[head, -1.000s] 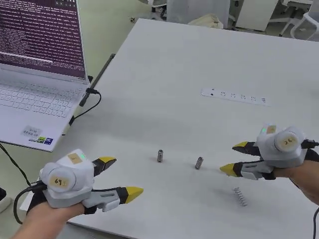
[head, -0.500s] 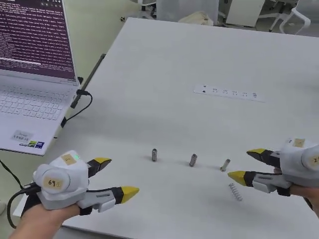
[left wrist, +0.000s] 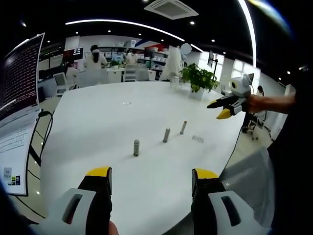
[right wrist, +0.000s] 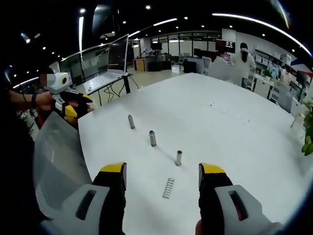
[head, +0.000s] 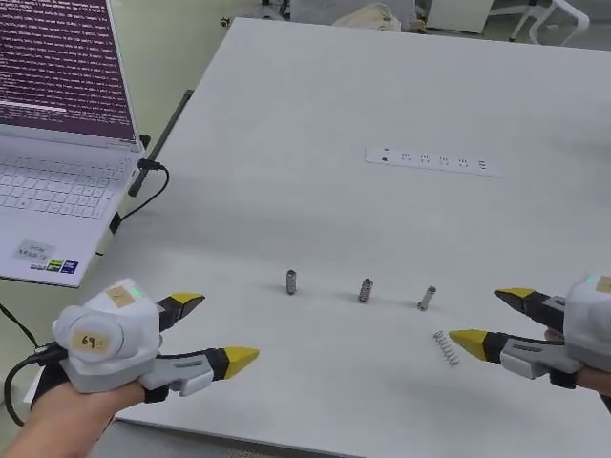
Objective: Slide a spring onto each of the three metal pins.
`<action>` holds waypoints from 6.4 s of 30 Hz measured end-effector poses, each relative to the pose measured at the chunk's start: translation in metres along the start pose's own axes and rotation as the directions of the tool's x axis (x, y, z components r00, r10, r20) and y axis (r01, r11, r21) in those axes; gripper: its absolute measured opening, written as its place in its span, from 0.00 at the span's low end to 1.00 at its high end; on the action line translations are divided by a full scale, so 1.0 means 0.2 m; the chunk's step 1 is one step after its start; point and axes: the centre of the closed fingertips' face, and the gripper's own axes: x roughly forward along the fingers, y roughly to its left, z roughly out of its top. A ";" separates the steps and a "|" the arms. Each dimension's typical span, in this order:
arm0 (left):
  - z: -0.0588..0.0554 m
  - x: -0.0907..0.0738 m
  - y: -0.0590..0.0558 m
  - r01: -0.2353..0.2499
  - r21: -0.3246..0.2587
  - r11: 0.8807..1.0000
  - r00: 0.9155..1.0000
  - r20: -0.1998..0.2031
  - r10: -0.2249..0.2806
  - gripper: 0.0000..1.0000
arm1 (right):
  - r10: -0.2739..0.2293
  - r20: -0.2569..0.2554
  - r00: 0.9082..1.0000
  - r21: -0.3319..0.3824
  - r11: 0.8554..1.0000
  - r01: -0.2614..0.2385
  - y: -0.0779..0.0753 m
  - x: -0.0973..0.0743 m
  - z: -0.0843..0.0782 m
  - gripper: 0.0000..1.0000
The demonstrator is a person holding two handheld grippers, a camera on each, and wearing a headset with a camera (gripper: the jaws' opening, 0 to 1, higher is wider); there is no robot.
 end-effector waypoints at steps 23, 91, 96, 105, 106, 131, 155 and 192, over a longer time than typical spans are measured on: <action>0.02 0.05 0.00 0.008 0.000 1.000 1.000 0.002 -0.008 0.63 | -0.054 0.006 0.999 0.078 0.996 0.053 0.02 -0.12 -0.12 0.68; 0.24 0.84 -0.83 0.495 0.307 0.813 0.869 -0.179 -0.462 0.64 | -0.036 -0.008 0.999 0.103 0.994 0.036 0.04 -0.20 -0.19 0.73; 0.22 0.91 -0.88 0.525 0.335 0.782 0.851 -0.211 -0.481 0.63 | -0.039 -0.014 0.999 0.105 0.994 0.041 0.03 -0.21 -0.20 0.73; 0.19 1.02 -0.94 0.563 0.345 0.751 0.827 -0.240 -0.509 0.59 | -0.036 -0.025 0.999 0.109 0.993 0.039 0.01 -0.22 -0.22 0.72; 0.18 1.04 -0.95 0.567 0.344 0.748 0.823 -0.244 -0.512 0.59 | -0.036 -0.026 0.999 0.110 0.993 0.038 0.01 -0.22 -0.22 0.72; -0.01 1.28 -1.07 0.628 0.374 0.683 0.778 -0.347 -0.524 0.48 | -0.031 -0.050 0.998 0.148 0.988 0.039 -0.02 -0.22 -0.29 0.70; -0.12 1.33 -1.06 0.656 0.418 0.628 0.752 -0.433 -0.497 0.38 | -0.020 -0.049 0.999 0.159 0.987 0.028 -0.02 -0.20 -0.30 0.67; -0.22 1.21 -0.92 0.647 0.449 0.616 0.747 -0.536 -0.394 0.02 | 0.005 -0.054 0.999 0.139 0.990 0.003 0.03 -0.17 -0.30 0.65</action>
